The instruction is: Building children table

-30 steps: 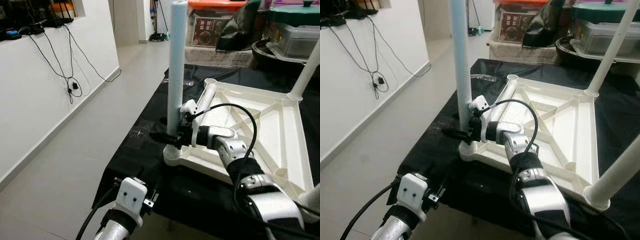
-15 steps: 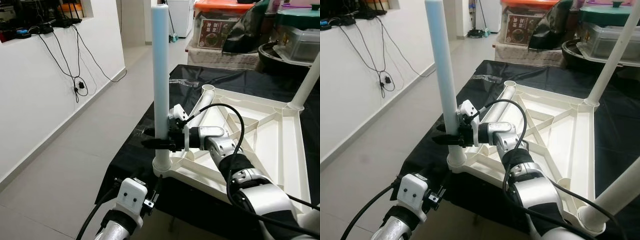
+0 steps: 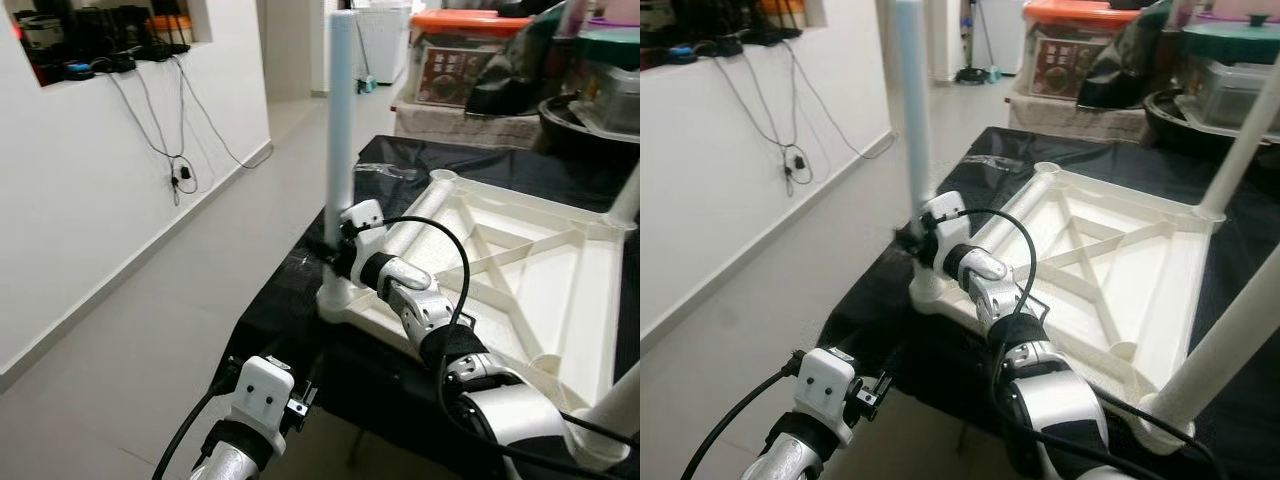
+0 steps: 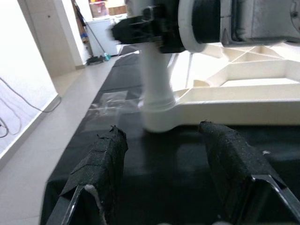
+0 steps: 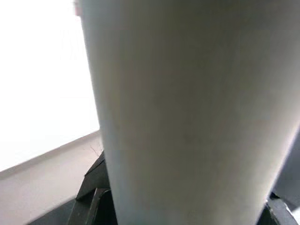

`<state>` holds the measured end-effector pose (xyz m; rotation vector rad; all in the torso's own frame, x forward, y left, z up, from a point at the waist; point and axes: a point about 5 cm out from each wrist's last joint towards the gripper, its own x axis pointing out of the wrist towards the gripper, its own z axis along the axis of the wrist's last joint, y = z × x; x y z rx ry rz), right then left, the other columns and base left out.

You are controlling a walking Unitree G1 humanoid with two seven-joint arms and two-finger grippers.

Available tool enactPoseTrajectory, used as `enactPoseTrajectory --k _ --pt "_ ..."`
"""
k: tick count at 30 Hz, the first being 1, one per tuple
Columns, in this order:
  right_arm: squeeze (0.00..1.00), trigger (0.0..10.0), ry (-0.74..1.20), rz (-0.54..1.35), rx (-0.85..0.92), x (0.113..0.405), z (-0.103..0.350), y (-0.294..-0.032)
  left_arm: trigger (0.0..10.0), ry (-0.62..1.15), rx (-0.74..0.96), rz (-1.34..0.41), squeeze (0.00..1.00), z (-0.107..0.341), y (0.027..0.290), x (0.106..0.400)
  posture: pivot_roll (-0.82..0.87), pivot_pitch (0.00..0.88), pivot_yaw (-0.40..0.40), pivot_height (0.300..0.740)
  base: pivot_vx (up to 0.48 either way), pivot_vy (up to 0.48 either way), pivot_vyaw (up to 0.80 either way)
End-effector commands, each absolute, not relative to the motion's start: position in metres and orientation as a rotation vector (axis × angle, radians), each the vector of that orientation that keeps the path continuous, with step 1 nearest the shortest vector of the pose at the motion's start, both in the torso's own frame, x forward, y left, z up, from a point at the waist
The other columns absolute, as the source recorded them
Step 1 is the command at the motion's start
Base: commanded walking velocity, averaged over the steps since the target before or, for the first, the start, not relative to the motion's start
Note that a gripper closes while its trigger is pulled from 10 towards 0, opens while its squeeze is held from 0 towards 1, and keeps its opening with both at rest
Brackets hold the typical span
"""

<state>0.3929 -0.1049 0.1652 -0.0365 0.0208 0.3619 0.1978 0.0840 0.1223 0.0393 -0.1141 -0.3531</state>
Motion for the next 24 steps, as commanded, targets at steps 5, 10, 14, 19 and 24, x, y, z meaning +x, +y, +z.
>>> enactPoseTrajectory --k 5,10,14,19,24 --pt "0.00 0.0 0.112 -0.202 0.086 0.373 0.140 -0.143 10.0 -0.097 0.047 -0.353 0.00 0.119 0.085 0.197 -0.02 0.000 0.009 0.740 0.000 0.000 0.00" --pt "0.00 0.0 0.145 -0.296 0.158 0.366 0.135 -0.139 10.0 -0.097 0.049 -0.354 0.00 0.119 0.085 0.198 -0.02 0.000 0.009 0.740 0.000 0.000 0.00" --pt "0.00 0.0 0.136 -0.311 0.165 0.367 0.137 -0.138 10.0 -0.096 0.049 -0.354 0.00 0.118 0.085 0.198 -0.02 0.000 0.009 0.740 0.000 0.000 0.00" --pt "1.00 10.0 0.013 -0.160 0.182 0.376 0.153 -0.125 10.0 -0.095 0.048 -0.354 0.00 0.118 0.085 0.197 -0.02 0.000 0.009 0.740 0.000 0.000 0.00" --pt "0.00 10.0 -0.065 -0.030 0.185 0.377 0.164 -0.117 10.0 -0.095 0.047 -0.354 0.00 0.118 0.085 0.198 -0.02 0.000 0.011 0.740 0.000 0.000 0.00"
